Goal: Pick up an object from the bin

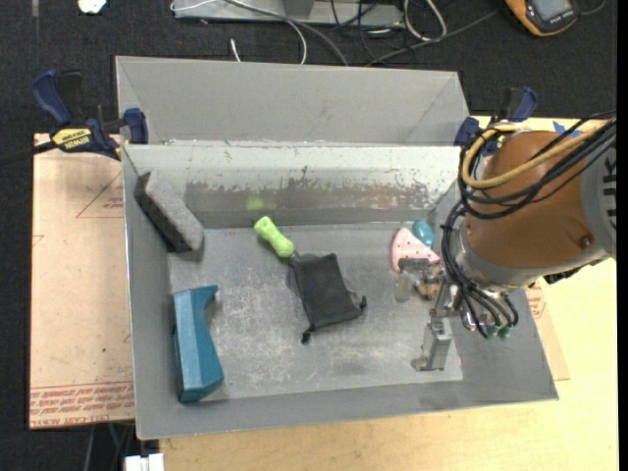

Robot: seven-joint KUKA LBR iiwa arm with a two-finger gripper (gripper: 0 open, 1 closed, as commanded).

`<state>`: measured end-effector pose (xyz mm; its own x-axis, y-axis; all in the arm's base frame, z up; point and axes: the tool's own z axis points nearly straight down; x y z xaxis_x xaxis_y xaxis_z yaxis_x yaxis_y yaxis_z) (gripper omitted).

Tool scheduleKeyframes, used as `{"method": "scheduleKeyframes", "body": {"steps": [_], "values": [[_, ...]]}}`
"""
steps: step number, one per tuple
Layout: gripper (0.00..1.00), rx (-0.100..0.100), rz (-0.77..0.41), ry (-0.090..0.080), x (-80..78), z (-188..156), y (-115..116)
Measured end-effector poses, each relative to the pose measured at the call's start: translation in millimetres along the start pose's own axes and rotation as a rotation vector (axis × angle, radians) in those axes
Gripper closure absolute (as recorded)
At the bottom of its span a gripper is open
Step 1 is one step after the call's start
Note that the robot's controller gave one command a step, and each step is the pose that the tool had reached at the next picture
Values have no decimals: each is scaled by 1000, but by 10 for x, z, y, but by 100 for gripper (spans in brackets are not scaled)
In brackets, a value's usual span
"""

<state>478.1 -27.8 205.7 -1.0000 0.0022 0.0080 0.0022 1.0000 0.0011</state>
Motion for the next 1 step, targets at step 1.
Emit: {"method": "scheduleKeyframes", "body": {"steps": [1], "values": [[0, 1, -2, -8, -16, -41, 1]]}}
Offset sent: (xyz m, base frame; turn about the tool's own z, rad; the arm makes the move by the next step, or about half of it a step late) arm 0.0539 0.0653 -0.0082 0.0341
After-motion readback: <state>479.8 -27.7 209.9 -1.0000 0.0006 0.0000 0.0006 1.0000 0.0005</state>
